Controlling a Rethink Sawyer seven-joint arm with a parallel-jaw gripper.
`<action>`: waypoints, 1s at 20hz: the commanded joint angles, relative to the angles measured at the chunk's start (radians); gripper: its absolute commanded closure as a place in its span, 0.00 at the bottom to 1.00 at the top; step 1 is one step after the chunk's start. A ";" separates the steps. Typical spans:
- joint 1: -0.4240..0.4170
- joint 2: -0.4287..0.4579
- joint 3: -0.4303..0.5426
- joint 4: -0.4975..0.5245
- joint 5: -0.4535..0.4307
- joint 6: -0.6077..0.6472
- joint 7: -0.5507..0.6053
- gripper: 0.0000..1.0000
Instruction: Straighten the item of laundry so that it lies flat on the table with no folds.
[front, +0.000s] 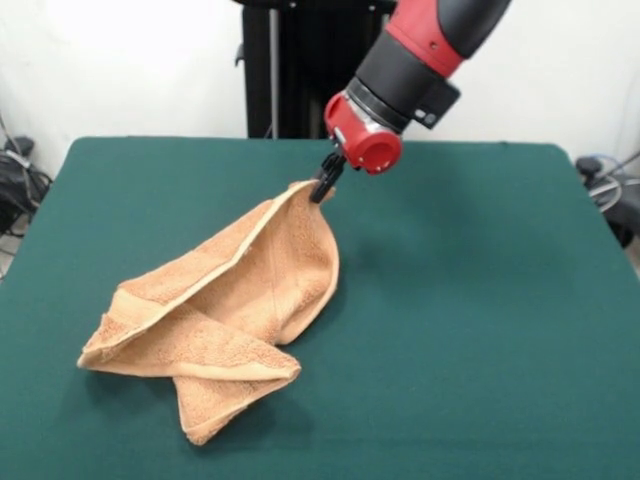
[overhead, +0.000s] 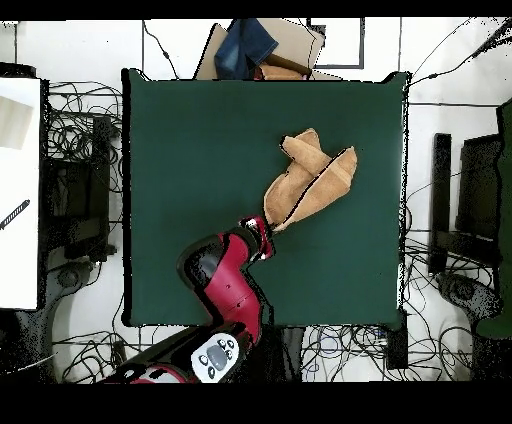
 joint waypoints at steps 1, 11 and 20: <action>0.013 0.037 0.040 0.023 0.108 0.002 0.265 1.00; 0.065 0.076 0.064 0.011 0.341 -0.008 0.252 1.00; 0.083 0.060 0.145 0.016 0.572 -0.076 0.169 1.00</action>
